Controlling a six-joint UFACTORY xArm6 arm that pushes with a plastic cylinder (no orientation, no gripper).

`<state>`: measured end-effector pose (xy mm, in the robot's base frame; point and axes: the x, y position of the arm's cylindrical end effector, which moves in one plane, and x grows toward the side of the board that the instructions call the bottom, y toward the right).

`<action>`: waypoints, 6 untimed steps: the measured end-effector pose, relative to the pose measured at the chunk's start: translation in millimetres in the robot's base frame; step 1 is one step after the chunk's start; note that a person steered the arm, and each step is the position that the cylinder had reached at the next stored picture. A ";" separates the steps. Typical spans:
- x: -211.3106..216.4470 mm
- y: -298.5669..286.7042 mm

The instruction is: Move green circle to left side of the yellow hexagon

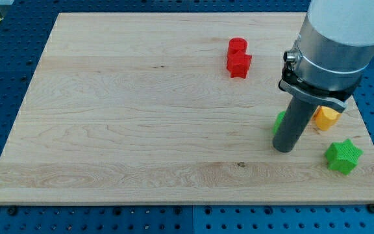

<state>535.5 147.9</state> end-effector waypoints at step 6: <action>-46.9 4.7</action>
